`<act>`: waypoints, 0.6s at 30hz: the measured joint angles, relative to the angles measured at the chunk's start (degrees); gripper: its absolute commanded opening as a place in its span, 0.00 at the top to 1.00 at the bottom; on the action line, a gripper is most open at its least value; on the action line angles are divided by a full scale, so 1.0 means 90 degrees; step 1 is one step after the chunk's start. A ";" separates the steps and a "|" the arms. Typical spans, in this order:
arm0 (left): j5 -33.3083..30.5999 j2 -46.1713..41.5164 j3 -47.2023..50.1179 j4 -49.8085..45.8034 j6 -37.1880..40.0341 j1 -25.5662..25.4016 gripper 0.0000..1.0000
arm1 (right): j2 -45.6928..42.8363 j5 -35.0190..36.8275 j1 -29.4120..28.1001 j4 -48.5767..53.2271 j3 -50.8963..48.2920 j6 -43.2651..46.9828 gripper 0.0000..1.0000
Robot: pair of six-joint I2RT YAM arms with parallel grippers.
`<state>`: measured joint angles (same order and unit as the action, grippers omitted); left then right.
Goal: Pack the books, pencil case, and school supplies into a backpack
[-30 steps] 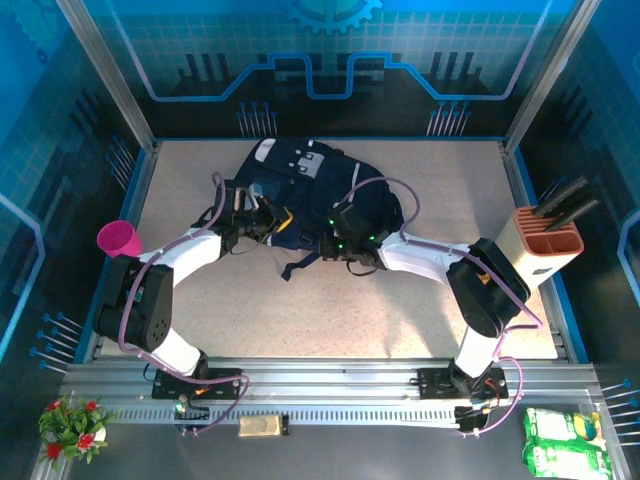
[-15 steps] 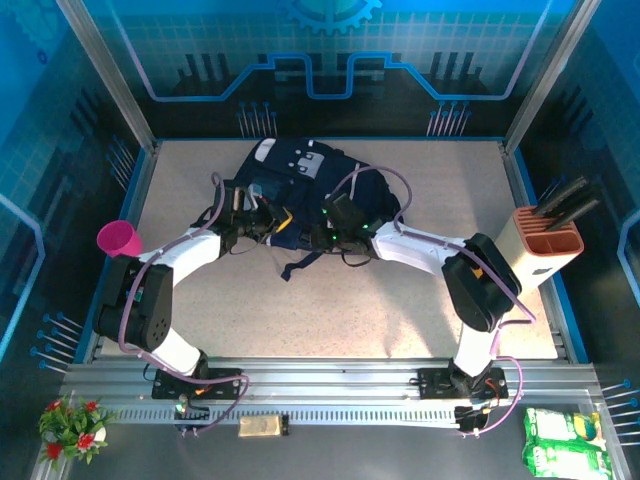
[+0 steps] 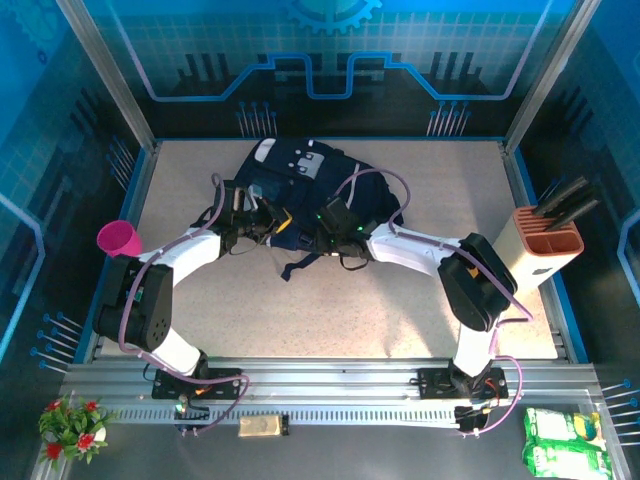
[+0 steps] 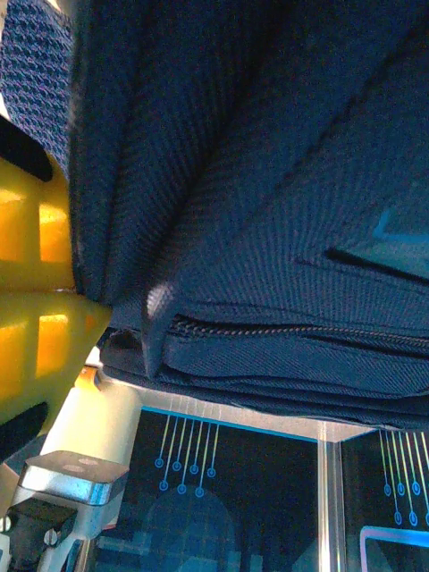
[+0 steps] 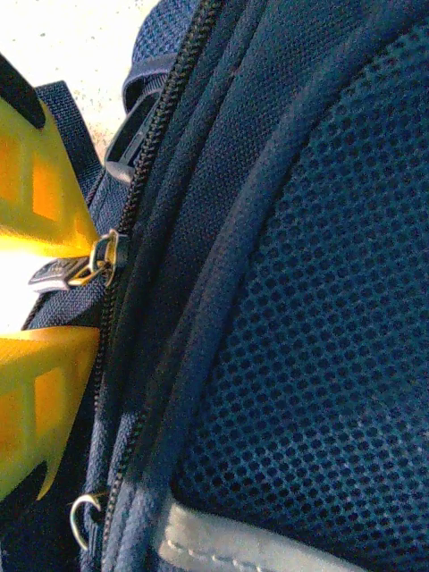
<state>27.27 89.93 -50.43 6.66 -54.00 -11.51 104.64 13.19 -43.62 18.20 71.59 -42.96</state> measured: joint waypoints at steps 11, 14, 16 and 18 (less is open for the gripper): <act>-0.0007 0.0000 -0.0024 -0.0102 0.0017 0.0017 1.00 | 0.0294 -0.0024 -0.0024 0.0024 0.0187 -0.0019 0.81; -0.0017 0.0000 -0.0044 -0.0146 0.0044 0.0022 1.00 | 0.0294 0.0063 -0.0029 0.0066 0.0197 -0.0027 0.89; -0.0027 0.0000 -0.0049 -0.0163 0.0051 0.0024 1.00 | 0.0262 0.0236 -0.0068 0.0061 0.0163 -0.0078 0.92; -0.0019 0.0000 -0.0049 -0.0175 0.0061 0.0046 1.00 | 0.0107 0.0427 -0.0112 0.0010 -0.0007 -0.0107 0.93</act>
<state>27.09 89.93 -50.87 5.08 -53.45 -11.09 105.60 17.04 -44.62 18.28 71.53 -43.92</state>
